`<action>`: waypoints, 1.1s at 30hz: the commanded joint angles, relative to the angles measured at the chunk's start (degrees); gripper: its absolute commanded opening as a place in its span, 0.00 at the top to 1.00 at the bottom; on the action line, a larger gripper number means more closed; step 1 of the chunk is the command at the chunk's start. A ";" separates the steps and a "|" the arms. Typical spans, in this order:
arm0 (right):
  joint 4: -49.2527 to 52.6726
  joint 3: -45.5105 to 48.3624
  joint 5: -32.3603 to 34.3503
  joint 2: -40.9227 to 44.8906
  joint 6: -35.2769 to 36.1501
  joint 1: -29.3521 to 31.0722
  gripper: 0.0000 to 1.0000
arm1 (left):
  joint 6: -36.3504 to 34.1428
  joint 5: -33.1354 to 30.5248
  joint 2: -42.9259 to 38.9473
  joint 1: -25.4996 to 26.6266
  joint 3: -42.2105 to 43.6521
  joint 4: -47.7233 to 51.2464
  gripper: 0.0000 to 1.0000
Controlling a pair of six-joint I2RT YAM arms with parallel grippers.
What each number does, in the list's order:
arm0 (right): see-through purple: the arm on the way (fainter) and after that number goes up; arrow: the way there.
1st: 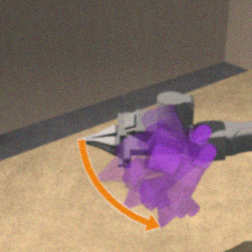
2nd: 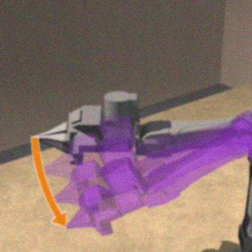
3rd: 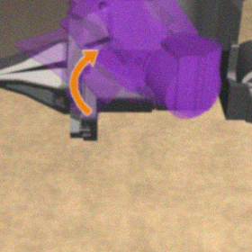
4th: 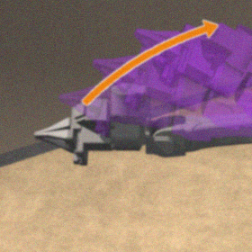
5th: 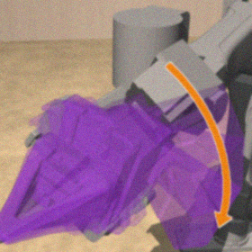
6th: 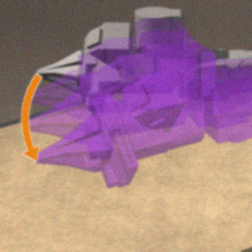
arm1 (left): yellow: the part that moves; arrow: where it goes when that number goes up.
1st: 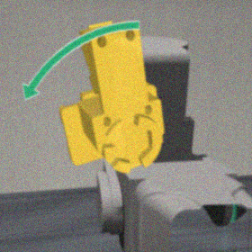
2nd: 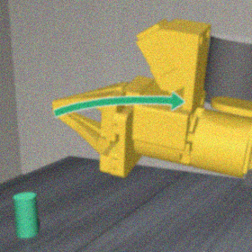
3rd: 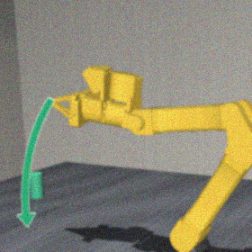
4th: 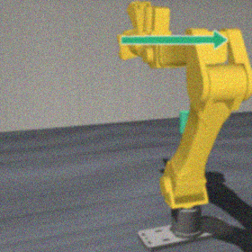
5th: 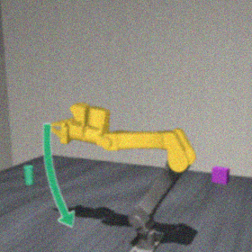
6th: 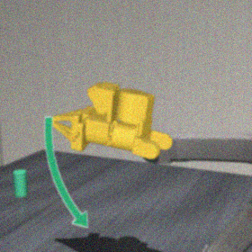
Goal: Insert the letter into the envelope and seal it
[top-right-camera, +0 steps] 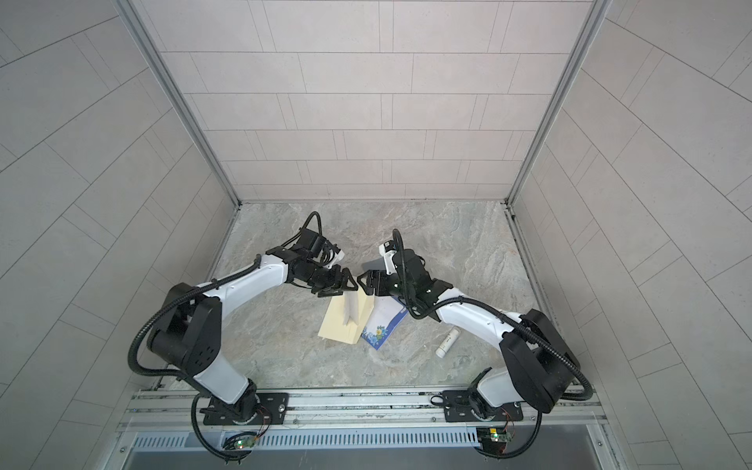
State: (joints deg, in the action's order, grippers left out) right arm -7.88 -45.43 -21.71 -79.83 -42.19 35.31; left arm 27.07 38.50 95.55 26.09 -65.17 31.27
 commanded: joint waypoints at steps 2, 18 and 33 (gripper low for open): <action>3.03 2.04 3.58 3.55 0.64 -0.89 0.21 | -3.80 -9.13 2.60 2.66 -4.18 9.05 0.33; 5.42 4.28 3.61 6.89 1.86 -1.21 0.20 | -3.16 -10.99 3.29 4.68 -6.98 8.18 0.95; -15.26 3.99 -11.72 4.60 -4.31 -1.96 0.18 | 8.64 14.83 -13.48 -3.40 -1.72 -11.98 1.00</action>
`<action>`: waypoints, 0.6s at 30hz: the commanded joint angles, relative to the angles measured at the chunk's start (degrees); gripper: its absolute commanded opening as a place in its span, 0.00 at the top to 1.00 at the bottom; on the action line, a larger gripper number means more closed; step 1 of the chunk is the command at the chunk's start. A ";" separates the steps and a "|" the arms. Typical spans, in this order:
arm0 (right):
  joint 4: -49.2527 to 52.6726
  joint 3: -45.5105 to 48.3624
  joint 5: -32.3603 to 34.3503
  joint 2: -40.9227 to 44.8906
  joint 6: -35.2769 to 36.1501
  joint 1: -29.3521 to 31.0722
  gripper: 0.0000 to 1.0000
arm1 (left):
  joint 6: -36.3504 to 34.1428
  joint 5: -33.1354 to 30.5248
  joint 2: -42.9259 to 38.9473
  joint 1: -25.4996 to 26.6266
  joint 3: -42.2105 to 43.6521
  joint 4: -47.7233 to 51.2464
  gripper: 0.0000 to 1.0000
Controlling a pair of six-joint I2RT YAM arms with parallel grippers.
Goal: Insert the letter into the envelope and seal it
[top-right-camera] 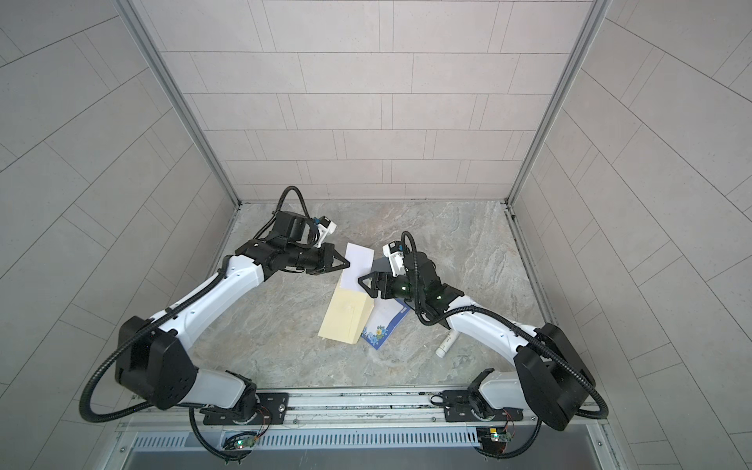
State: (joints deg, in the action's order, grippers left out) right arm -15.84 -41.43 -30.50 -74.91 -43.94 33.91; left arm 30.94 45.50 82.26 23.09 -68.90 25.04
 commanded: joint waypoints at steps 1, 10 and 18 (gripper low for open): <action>-8.24 -0.21 -3.43 -0.28 -3.08 -0.67 0.17 | 5.78 8.91 -0.29 -0.78 2.10 -6.48 1.00; -11.66 -1.46 -8.32 0.90 -3.43 -1.21 0.17 | 20.37 18.09 -3.60 -3.90 7.30 -25.64 1.00; -14.60 -1.15 -10.78 3.84 -4.34 -1.62 0.19 | 25.08 18.97 -4.15 -5.25 9.70 -32.99 1.00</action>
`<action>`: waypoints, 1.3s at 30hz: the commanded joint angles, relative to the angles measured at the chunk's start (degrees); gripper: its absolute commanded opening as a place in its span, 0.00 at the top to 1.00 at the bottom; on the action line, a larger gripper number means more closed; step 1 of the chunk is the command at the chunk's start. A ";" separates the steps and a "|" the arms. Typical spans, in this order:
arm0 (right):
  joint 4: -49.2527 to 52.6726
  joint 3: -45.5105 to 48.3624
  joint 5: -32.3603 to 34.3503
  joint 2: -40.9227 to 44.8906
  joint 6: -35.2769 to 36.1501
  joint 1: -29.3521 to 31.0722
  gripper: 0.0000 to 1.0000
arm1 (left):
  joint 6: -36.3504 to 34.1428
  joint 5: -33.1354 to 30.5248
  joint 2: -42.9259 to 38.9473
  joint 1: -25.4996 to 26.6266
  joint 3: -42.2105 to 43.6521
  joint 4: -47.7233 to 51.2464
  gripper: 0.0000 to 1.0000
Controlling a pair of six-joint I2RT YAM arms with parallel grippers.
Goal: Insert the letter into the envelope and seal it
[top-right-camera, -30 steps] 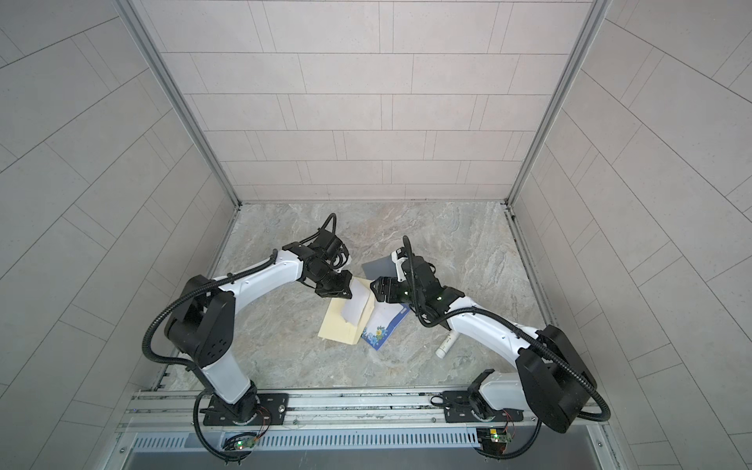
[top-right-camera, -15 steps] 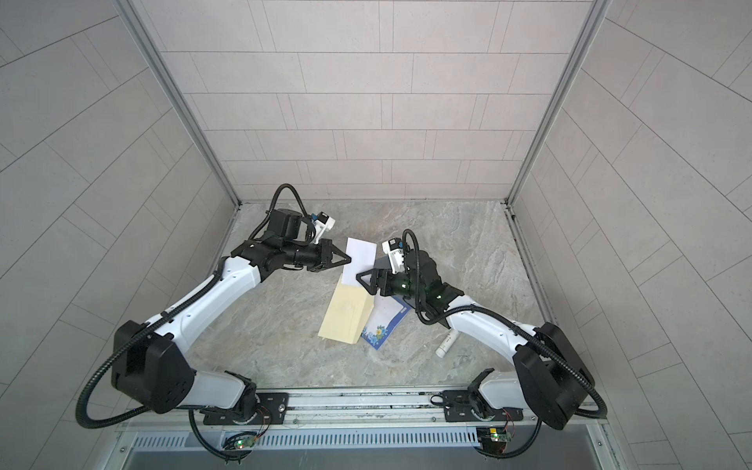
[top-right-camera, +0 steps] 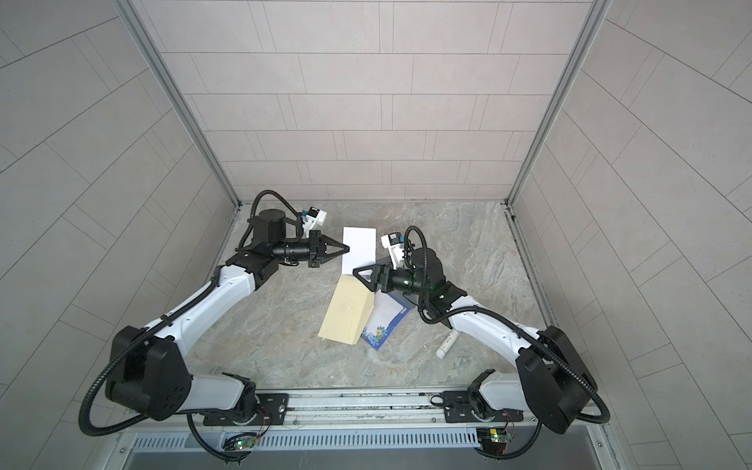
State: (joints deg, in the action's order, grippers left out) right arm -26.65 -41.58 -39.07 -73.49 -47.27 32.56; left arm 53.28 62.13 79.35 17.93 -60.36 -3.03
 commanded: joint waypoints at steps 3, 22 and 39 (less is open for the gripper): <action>-5.03 -1.13 -2.42 3.64 -1.96 -0.27 0.23 | 0.68 2.04 -1.13 -0.09 1.31 -2.24 1.00; 9.92 -4.49 9.83 3.28 2.03 -0.18 0.99 | -7.74 -0.59 -2.04 -0.10 1.78 6.89 0.92; 35.52 -2.32 27.51 -3.90 7.23 10.17 1.00 | -26.74 -38.72 13.61 0.61 3.14 41.15 0.45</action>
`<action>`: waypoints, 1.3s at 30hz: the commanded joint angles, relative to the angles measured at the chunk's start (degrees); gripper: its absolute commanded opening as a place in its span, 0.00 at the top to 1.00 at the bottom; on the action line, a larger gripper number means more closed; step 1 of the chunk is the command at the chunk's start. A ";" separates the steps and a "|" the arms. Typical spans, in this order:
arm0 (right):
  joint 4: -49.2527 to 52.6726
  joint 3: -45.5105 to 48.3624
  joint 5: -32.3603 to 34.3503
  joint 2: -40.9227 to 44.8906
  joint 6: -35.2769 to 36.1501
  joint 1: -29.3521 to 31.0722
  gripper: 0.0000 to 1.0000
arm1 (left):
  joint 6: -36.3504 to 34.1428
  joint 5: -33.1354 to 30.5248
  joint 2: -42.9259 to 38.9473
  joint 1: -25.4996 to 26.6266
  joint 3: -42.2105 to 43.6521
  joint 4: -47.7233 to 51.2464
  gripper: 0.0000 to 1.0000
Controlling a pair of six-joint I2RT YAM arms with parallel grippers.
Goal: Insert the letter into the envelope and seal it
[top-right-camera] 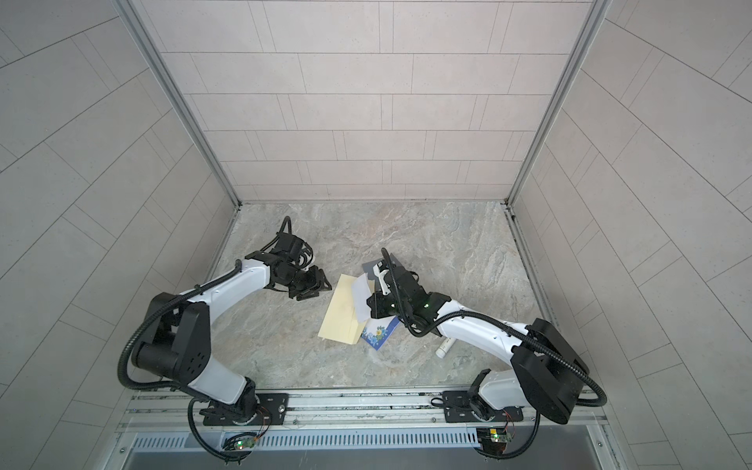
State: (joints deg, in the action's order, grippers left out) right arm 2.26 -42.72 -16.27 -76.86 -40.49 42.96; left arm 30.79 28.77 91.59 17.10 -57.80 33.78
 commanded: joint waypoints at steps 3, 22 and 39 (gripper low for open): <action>10.35 -2.53 4.23 -2.59 -0.23 -0.20 1.00 | -5.96 -6.61 4.41 3.12 0.40 5.51 0.49; 16.29 -13.70 0.12 -19.00 -3.92 -3.79 1.00 | -10.05 2.41 10.56 7.43 -0.93 5.24 0.53; 11.57 -18.92 -6.00 -28.65 0.68 -1.46 1.00 | -9.76 4.51 13.94 7.53 -4.33 3.75 0.52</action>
State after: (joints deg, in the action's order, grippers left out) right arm 14.33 -60.25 -20.38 -103.94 -41.98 40.45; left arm 21.98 34.15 104.07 24.32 -61.08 37.80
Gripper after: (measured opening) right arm 0.048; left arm 0.477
